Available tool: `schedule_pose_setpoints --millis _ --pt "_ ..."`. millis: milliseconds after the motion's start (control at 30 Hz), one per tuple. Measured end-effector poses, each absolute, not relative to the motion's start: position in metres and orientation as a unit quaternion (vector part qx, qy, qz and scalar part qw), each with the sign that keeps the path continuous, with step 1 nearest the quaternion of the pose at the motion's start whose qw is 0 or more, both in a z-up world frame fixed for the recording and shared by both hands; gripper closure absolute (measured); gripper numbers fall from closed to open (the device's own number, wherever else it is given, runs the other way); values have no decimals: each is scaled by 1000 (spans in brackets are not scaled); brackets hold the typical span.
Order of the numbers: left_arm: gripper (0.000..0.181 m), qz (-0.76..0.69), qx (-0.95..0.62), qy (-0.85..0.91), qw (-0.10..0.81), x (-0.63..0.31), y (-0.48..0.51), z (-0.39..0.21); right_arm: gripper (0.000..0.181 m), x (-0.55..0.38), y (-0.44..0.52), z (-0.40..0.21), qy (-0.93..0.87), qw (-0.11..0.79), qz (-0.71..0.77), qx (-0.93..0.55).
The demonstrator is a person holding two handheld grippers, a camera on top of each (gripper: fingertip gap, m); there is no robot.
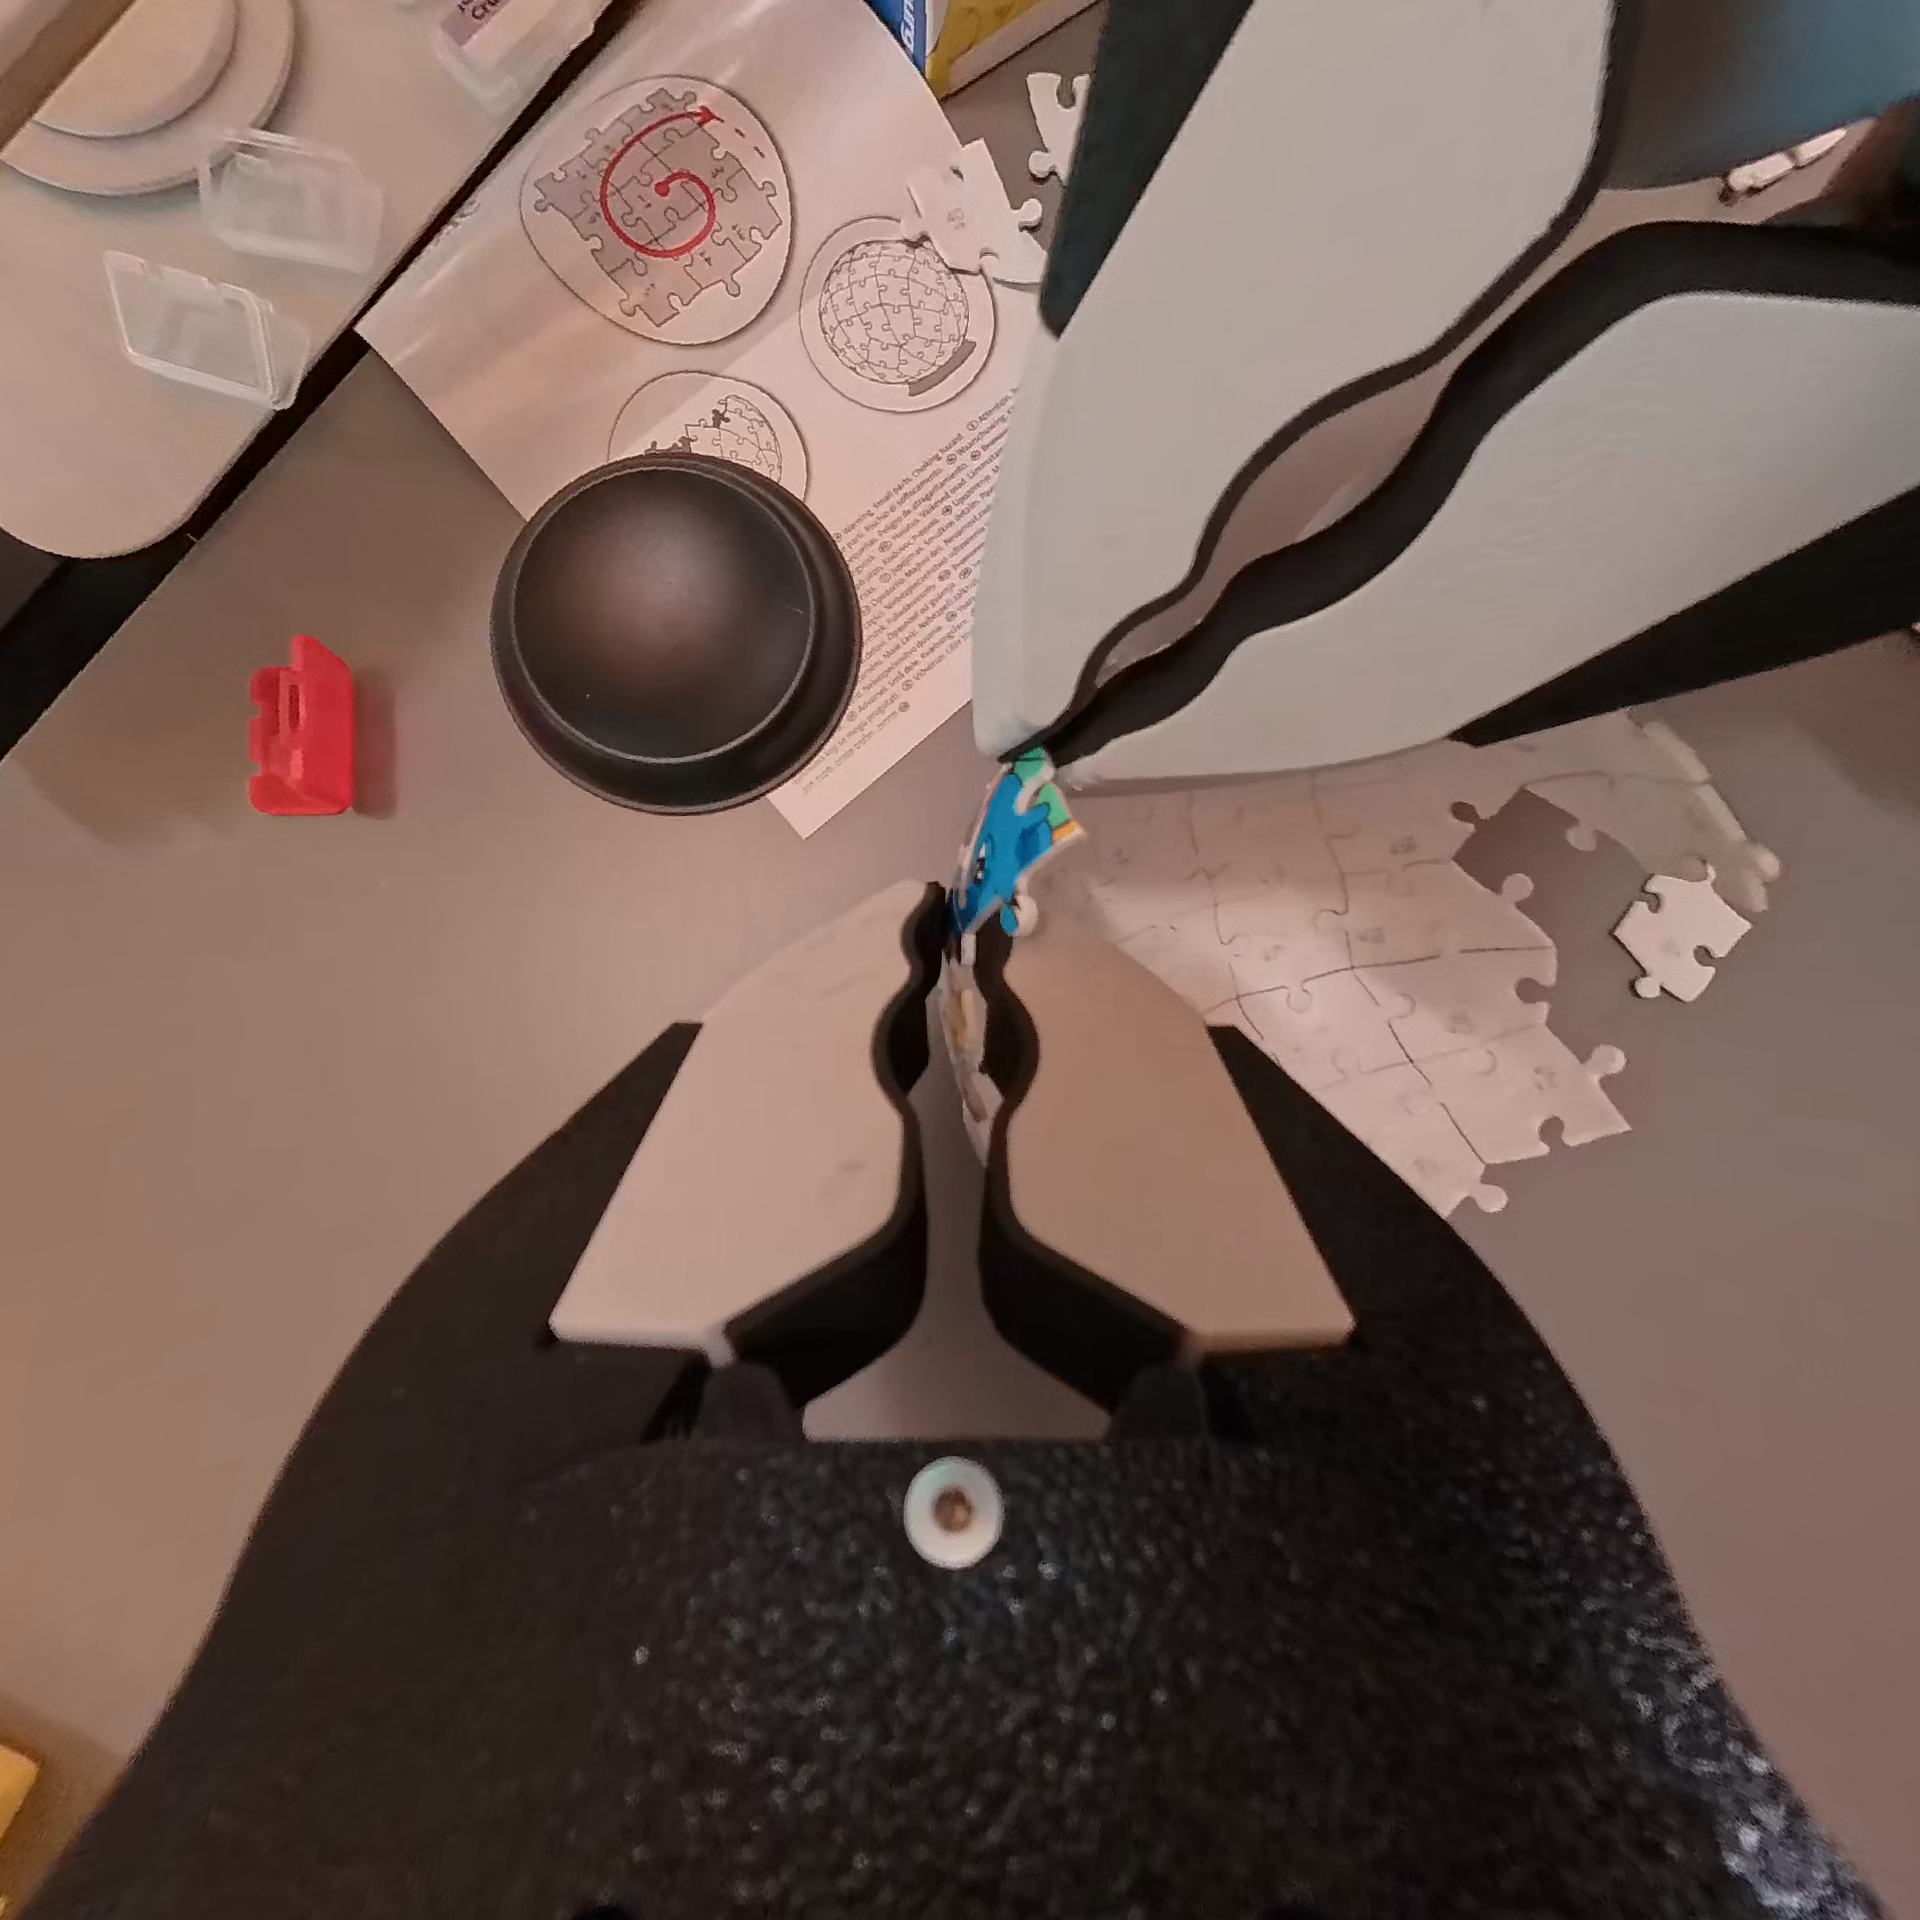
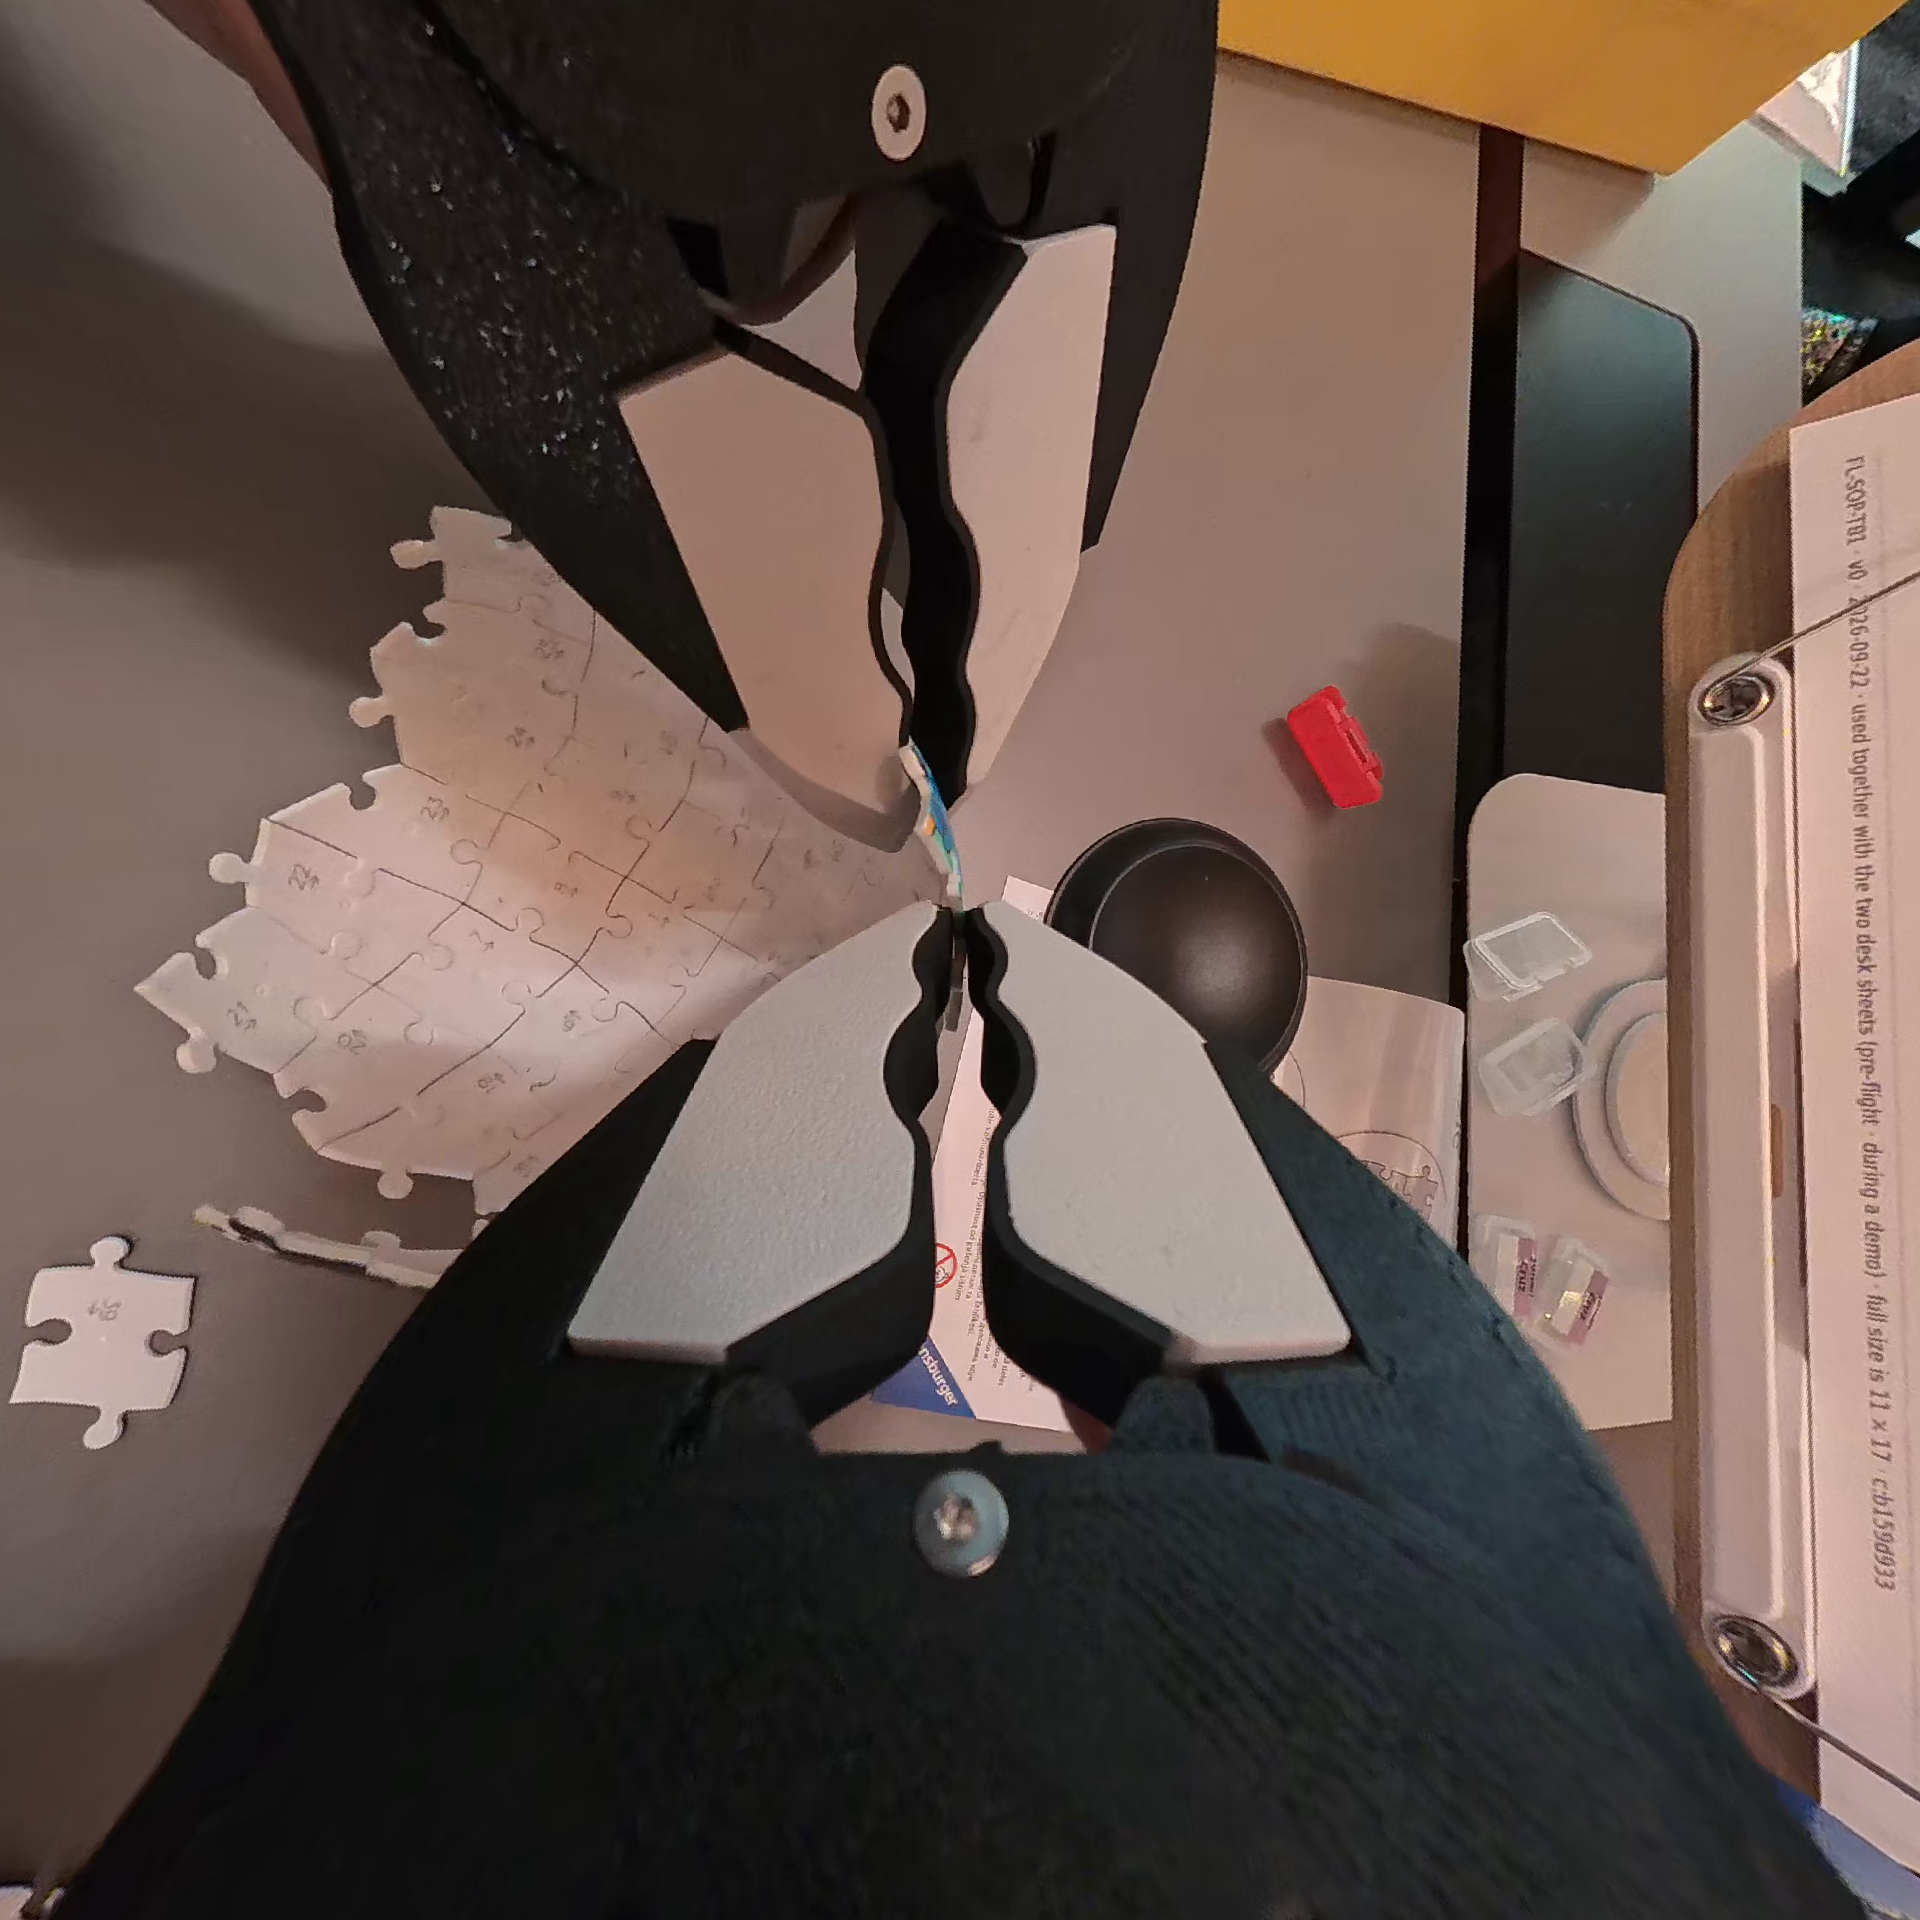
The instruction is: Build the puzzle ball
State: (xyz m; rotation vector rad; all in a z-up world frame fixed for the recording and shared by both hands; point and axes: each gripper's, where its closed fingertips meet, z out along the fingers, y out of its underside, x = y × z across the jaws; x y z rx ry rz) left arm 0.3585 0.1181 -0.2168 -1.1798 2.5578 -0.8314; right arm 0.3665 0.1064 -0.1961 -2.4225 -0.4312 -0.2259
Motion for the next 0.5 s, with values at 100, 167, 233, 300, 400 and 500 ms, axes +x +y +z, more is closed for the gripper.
schedule_pose_setpoints --millis 100,167,233,300,400,500 --pt "177 -285 -397 867 103 359 117 -216 179 367 106 -195 -163 332 -89 -925" --pt "177 -284 -392 869 108 359 117 -216 179 367 105 -195 -159 335 -89 -924" --pt "178 -283 -387 870 112 360 117 -216 178 366 104 -195 -159 338 -89 -923" --pt "178 -285 -384 871 115 360 116 -215 172 369 105 -193 -154 343 -97 -921" --pt "178 -285 -373 875 119 360 114 -214 160 369 102 -197 -160 333 -96 -924" --pt "178 -284 -360 880 125 360 112 -213 158 370 101 -199 -164 324 -100 -926"
